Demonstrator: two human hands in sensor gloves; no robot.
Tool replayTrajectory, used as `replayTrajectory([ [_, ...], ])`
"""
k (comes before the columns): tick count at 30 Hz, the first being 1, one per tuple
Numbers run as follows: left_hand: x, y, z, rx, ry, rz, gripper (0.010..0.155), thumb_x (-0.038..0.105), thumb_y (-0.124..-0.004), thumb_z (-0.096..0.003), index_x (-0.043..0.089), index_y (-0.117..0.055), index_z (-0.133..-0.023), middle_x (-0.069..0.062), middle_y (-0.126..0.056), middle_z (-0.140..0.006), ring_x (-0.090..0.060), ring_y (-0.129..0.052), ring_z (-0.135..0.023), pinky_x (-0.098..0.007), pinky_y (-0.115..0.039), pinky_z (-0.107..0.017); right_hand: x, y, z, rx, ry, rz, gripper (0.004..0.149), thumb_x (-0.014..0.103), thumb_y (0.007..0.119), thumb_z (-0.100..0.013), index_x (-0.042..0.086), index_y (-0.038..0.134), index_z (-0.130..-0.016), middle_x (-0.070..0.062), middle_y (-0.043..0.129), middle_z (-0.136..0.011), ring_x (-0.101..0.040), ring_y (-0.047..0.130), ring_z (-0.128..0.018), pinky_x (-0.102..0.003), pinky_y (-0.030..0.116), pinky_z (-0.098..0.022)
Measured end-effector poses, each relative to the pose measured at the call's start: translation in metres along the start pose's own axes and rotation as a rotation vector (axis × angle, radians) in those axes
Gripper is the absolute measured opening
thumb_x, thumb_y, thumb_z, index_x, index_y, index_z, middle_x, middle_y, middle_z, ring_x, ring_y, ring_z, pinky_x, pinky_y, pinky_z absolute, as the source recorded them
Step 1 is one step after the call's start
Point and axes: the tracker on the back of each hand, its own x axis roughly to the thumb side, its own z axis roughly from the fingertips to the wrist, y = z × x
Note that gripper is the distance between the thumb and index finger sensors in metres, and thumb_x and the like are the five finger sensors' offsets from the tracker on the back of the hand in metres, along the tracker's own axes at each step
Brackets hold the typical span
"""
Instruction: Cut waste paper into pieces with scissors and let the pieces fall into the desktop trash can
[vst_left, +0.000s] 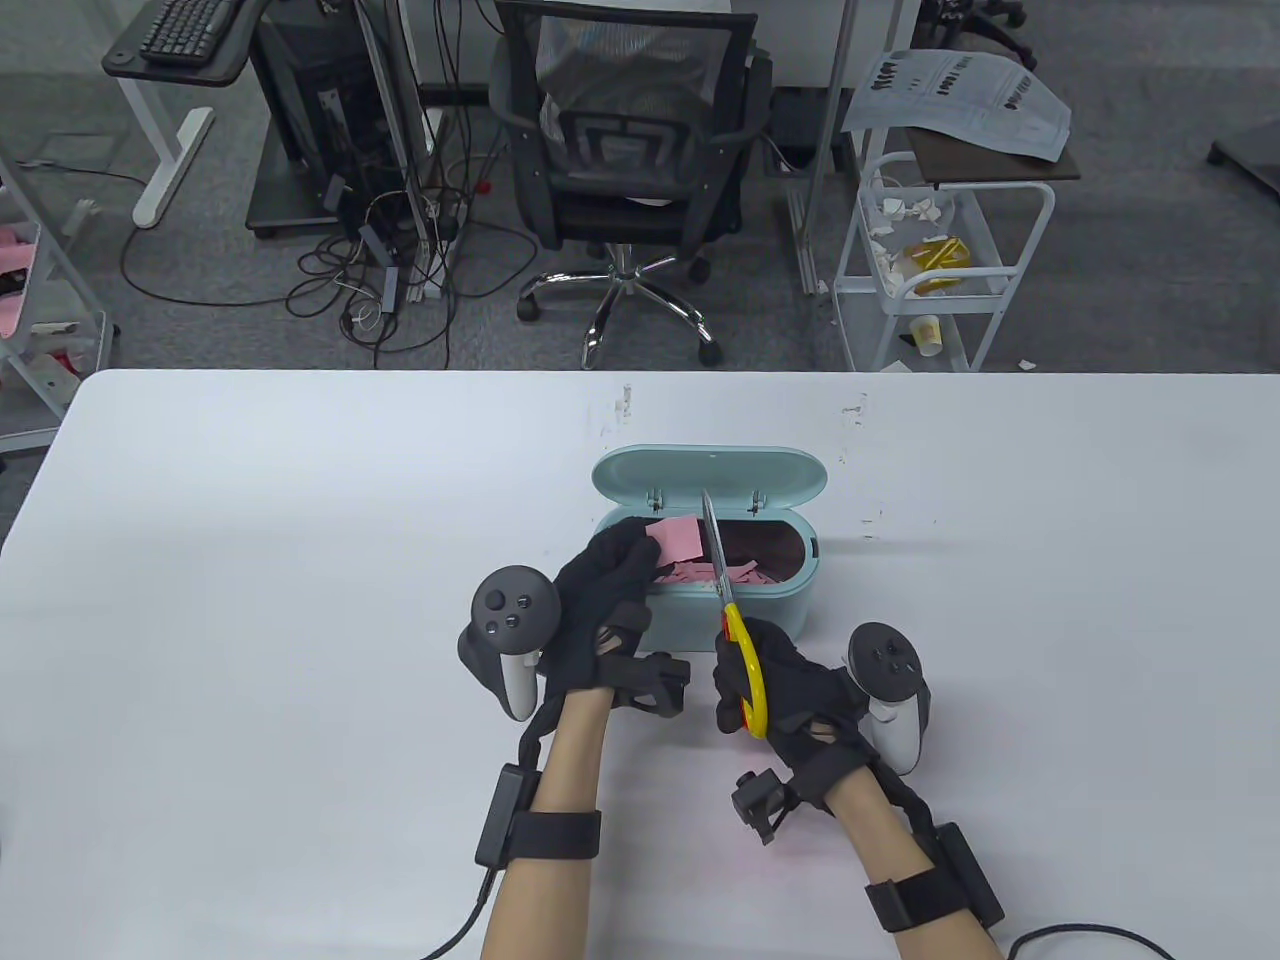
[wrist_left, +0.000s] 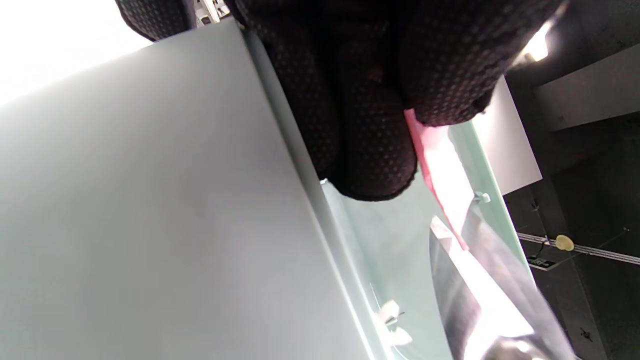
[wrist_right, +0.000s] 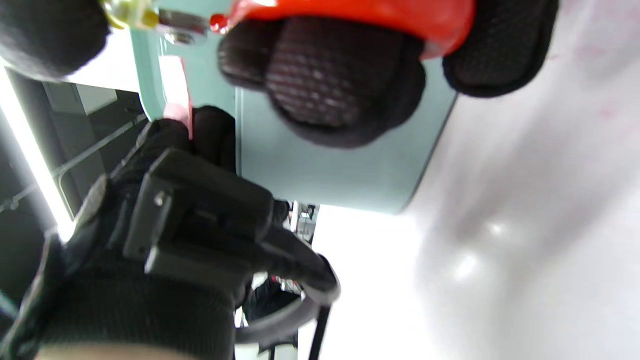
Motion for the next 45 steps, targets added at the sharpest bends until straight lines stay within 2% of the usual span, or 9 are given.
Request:
replayTrajectory([
  [3, 0.000, 0.000, 0.000, -0.001, 0.004, 0.009, 0.037, 0.046, -0.087, -0.0466, 0.029, -0.094, -0.079, 0.010, -0.112, -0.062, -0.013, -0.110, -0.058, -0.062, -0.056, -0.073, -0.001, 0.003, 0.002, 0.107, 0.000, 0.056, 0.095, 0.079, 0.068, -0.035, 0.017, 0.036, -0.099, 0.000, 0.073, -0.081, -0.023, 0.093, -0.057, -0.065, 0.062, -0.059],
  [6, 0.000, 0.001, 0.000, 0.002, 0.005, 0.008, 0.037, 0.046, -0.086, -0.0468, 0.029, -0.094, -0.079, 0.010, -0.112, -0.061, -0.013, -0.110, -0.058, -0.062, -0.057, -0.073, -0.001, 0.007, 0.003, 0.136, 0.016, 0.078, 0.097, 0.080, 0.066, -0.035, 0.016, 0.032, -0.100, -0.002, 0.070, -0.085, -0.026, 0.090, -0.062, -0.066, 0.060, -0.060],
  [16, 0.000, 0.001, 0.000, 0.005, 0.001, 0.001, 0.037, 0.046, -0.086, -0.0471, 0.028, -0.094, -0.079, 0.010, -0.112, -0.062, -0.013, -0.110, -0.058, -0.063, -0.056, -0.073, 0.003, 0.015, -0.002, 0.098, 0.012, 0.109, 0.095, 0.078, 0.069, -0.035, 0.014, 0.038, -0.098, -0.001, 0.075, -0.080, -0.024, 0.094, -0.054, -0.065, 0.064, -0.057],
  [21, 0.000, 0.000, 0.001, 0.009, -0.001, -0.003, 0.037, 0.046, -0.086, -0.0469, 0.028, -0.094, -0.079, 0.010, -0.112, -0.061, -0.013, -0.110, -0.058, -0.063, -0.056, -0.073, 0.004, 0.016, -0.005, 0.054, 0.006, 0.082, 0.087, 0.072, 0.068, -0.037, 0.013, 0.043, -0.095, 0.001, 0.079, -0.073, -0.020, 0.096, -0.045, -0.063, 0.068, -0.054],
  [27, 0.000, 0.000, 0.001, 0.006, -0.001, -0.004, 0.037, 0.046, -0.086, -0.0469, 0.028, -0.094, -0.079, 0.010, -0.112, -0.061, -0.013, -0.110, -0.058, -0.063, -0.057, -0.073, 0.004, 0.016, -0.005, 0.044, 0.003, 0.086, 0.085, 0.071, 0.068, -0.038, 0.013, 0.044, -0.094, 0.001, 0.080, -0.073, -0.020, 0.096, -0.044, -0.063, 0.069, -0.054],
  [32, 0.000, 0.000, 0.001, -0.004, -0.002, 0.000, 0.037, 0.045, -0.086, -0.0469, 0.029, -0.094, -0.079, 0.010, -0.112, -0.061, -0.013, -0.110, -0.058, -0.063, -0.057, -0.073, 0.006, 0.014, -0.005, 0.003, -0.014, 0.081, 0.079, 0.065, 0.070, -0.038, 0.010, 0.049, -0.091, 0.004, 0.084, -0.066, -0.015, 0.099, -0.034, -0.059, 0.074, -0.051],
  [42, 0.001, 0.000, -0.001, -0.016, -0.005, -0.009, 0.036, 0.043, -0.086, -0.0472, 0.028, -0.094, -0.079, 0.008, -0.112, -0.061, -0.014, -0.110, -0.058, -0.063, -0.057, -0.074, 0.004, 0.011, -0.003, -0.021, -0.031, 0.080, 0.078, 0.065, 0.073, -0.036, 0.011, 0.053, -0.089, 0.006, 0.087, -0.062, -0.013, 0.100, -0.030, -0.057, 0.076, -0.050],
  [45, 0.001, 0.001, -0.001, -0.023, -0.008, -0.008, 0.036, 0.043, -0.086, -0.0470, 0.028, -0.094, -0.079, 0.008, -0.112, -0.061, -0.014, -0.109, -0.058, -0.063, -0.056, -0.074, 0.005, 0.012, -0.004, 0.016, -0.020, 0.071, 0.082, 0.068, 0.073, -0.036, 0.013, 0.050, -0.093, 0.003, 0.084, -0.068, -0.017, 0.098, -0.037, -0.059, 0.072, -0.053],
])
